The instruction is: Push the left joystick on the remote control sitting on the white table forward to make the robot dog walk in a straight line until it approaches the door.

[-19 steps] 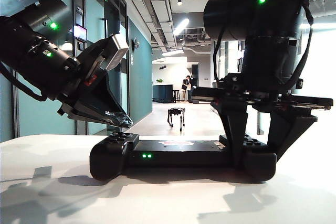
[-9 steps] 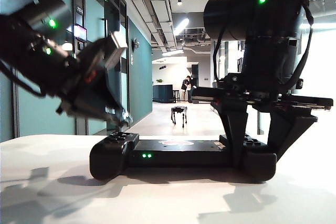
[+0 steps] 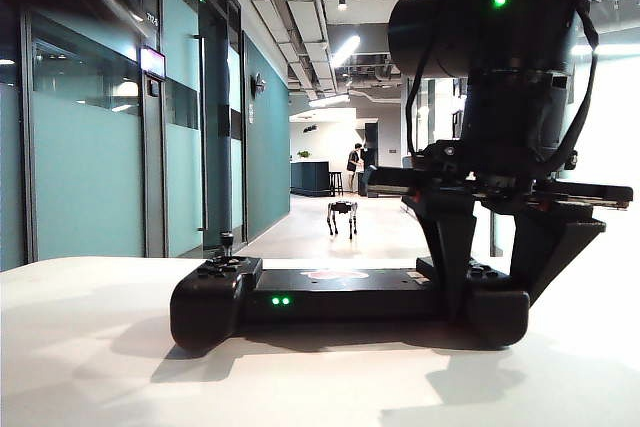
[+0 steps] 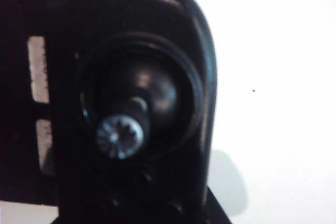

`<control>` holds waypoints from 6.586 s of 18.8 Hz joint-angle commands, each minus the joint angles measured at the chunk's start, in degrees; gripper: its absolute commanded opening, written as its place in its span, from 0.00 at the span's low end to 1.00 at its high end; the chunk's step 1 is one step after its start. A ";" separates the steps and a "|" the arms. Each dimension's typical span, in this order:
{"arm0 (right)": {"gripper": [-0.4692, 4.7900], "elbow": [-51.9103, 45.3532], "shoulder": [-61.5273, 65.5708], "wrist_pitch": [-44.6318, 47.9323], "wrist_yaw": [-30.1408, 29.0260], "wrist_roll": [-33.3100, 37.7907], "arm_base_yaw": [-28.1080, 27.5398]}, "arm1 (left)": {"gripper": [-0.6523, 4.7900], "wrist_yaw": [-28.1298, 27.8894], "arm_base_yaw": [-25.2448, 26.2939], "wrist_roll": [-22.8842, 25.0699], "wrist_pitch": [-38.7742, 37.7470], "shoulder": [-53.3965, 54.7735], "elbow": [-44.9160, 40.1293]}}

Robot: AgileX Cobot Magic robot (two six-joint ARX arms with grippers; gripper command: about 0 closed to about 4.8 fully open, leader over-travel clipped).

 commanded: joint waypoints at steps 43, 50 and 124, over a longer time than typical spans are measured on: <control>0.08 -18.03 -60.17 14.99 14.36 -20.74 -0.02 | 0.11 -7.72 0.42 6.88 16.68 -47.06 -33.24; 0.08 -18.03 -60.24 14.95 14.38 -20.74 -0.02 | 0.11 -9.57 11.10 6.88 19.61 -51.34 -36.28; 0.08 -55.87 -93.00 46.51 3.65 -35.28 -34.01 | 0.11 -12.02 23.28 8.83 19.98 -51.34 -44.81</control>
